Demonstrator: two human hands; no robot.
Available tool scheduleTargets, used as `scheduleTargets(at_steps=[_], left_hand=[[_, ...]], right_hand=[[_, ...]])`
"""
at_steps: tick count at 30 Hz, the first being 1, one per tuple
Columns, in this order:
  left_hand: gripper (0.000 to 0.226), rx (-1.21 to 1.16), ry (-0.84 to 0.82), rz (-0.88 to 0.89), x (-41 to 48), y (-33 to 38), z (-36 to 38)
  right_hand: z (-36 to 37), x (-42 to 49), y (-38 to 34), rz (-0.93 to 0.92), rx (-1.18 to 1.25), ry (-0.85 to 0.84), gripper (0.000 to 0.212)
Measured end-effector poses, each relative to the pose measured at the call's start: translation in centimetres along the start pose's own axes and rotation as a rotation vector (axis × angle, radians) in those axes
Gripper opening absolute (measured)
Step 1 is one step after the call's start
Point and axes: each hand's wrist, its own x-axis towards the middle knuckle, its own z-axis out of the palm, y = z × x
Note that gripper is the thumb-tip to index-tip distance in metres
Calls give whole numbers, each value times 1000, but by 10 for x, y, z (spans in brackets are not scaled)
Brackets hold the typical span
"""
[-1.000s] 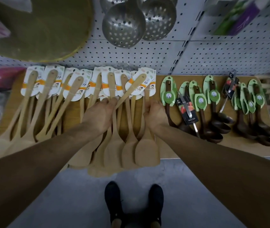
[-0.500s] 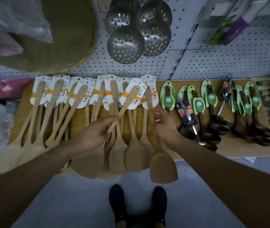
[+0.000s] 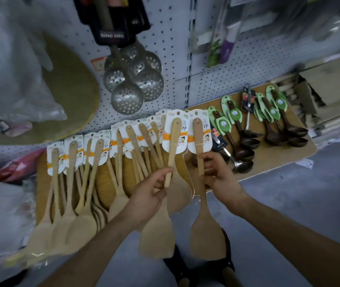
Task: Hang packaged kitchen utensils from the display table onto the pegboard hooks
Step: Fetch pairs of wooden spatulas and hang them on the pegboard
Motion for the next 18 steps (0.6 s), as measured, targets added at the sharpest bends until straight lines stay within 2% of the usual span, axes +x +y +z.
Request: scheduleTargets(at_steps=[4, 11, 18], left_hand=[[85, -22, -98, 46, 3, 43, 10], [79, -77, -204, 184, 1, 134, 59], [81, -124, -369, 377, 5, 266, 138]], right_hand=[[-32, -36, -13, -74, 7, 69, 69], [-110, -114, -37, -128, 51, 184, 82], [-222, -196, -73, -231, 40, 354, 82]])
